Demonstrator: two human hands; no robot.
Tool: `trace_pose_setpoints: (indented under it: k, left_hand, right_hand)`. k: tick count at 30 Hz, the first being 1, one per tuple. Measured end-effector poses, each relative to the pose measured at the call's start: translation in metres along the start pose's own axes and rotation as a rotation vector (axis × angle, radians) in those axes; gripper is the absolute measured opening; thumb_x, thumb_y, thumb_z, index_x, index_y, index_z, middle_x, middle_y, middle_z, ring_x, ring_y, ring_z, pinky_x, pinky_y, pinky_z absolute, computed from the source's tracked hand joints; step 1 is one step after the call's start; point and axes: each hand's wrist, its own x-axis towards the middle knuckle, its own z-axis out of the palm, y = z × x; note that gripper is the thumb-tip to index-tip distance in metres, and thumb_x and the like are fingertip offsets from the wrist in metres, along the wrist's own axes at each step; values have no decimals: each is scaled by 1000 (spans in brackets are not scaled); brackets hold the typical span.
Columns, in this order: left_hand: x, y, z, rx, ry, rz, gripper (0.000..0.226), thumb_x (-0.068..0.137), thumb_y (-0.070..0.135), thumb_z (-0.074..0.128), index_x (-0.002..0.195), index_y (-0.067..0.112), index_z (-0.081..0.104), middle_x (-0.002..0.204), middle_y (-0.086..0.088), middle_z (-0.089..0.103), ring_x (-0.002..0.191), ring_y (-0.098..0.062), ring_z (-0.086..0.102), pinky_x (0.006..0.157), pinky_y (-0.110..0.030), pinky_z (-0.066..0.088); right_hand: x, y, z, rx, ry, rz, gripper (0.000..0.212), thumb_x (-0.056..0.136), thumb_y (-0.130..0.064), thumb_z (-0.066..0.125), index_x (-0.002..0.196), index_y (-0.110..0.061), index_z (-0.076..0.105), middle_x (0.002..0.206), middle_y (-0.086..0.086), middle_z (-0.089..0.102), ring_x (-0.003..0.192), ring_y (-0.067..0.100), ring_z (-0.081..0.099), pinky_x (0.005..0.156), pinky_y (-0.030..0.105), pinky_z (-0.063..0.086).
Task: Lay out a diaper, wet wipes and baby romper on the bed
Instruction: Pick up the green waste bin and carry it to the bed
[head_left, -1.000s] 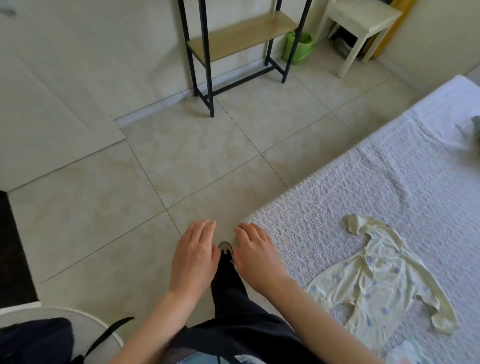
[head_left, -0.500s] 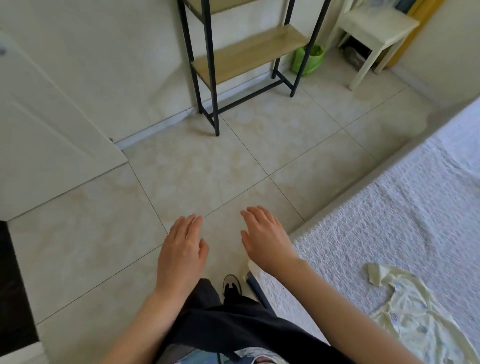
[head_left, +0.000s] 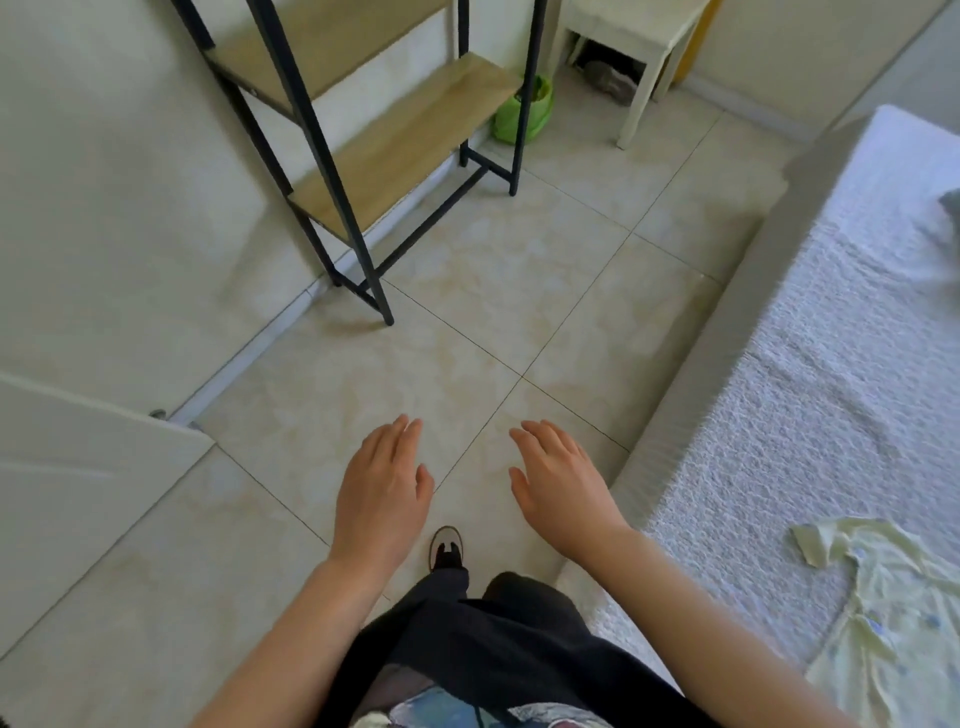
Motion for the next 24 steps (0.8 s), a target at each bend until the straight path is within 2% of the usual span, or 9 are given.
trace_pose_setpoints:
  k: [6,12,18,24]
  left_hand:
    - [82,-2,-13,39,-49,155,49,92,17,53,140,6,46,146,-13,48,137,-30,41,109,-41,38]
    - [146,27,0,39,-138,242,48,94,21,52,141,8,47,149,-10,44,141,-28,35,113,-41,34]
    - [240,89,13,34,-104,298,45,88,18,62,132,7,56,140,-11,54,133,-31,46,105,-41,42]
    - [342,158,8,39,-101,326,42,91,19,57,132,9,56,144,-10,50,138,-30,39,108,-42,39]
  right_hand:
    - [42,4,-14,41,34,146,43,94,-23,53,134,-7,48,138,11,51,133,31,42,110,39,34]
    - [84,37,-31,75,62,246,40,93,-23,54,130,-8,52,142,11,47,132,30,42,108,42,39]
    - [149,104,-63,71,73,267,40,94,-24,53,132,-9,51,143,11,45,132,30,42,108,42,39]
    - [216,174,-113,36,34,235,43,96,-24,49,137,-9,46,144,11,45,136,30,36,113,41,32]
